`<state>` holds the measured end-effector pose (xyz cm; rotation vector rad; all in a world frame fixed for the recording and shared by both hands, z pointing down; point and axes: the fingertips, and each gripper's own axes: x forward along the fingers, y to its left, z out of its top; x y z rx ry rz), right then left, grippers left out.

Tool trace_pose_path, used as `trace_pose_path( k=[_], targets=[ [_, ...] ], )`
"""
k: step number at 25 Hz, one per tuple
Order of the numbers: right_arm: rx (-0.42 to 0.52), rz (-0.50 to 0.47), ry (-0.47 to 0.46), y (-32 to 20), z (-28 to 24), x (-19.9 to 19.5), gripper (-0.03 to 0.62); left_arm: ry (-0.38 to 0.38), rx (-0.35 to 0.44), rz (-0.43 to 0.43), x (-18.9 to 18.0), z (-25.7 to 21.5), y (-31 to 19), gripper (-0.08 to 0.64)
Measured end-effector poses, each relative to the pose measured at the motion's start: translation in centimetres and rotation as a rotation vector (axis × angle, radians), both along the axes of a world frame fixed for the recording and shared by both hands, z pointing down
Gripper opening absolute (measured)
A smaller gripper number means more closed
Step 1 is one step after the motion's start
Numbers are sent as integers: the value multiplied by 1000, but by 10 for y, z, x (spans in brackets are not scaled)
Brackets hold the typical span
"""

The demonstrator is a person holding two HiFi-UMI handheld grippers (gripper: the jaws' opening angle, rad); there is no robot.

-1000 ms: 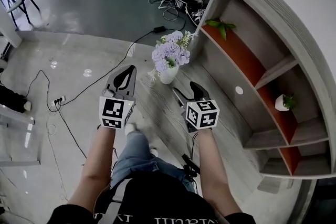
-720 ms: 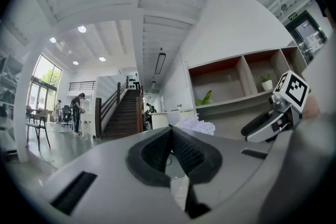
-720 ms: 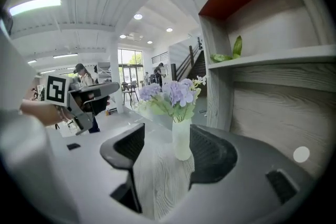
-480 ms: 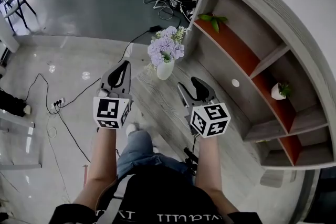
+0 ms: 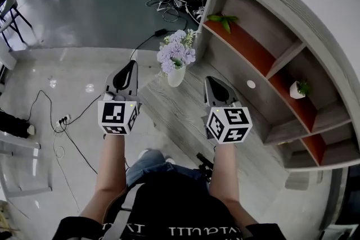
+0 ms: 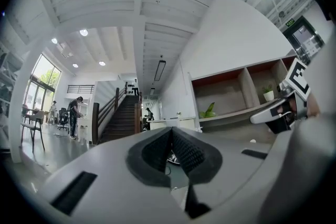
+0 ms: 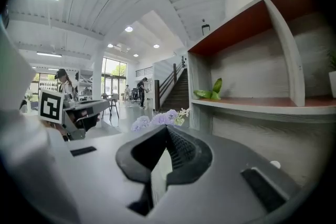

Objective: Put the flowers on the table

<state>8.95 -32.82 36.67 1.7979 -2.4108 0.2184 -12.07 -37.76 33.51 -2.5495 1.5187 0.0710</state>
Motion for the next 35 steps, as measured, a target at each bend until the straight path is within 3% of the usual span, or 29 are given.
trace_pose_path(
  k=[11, 18, 35],
  targets=[
    [90, 69, 53, -9, -56, -7, 15, 1, 49, 57, -11, -48, -18, 11],
    [118, 118, 38, -14, -67, -2, 15, 1, 74, 92, -14, -61, -20, 11],
    [151, 157, 128, -4, -79, -5, 14, 5, 108, 126, -23, -74, -24, 11]
  ],
)
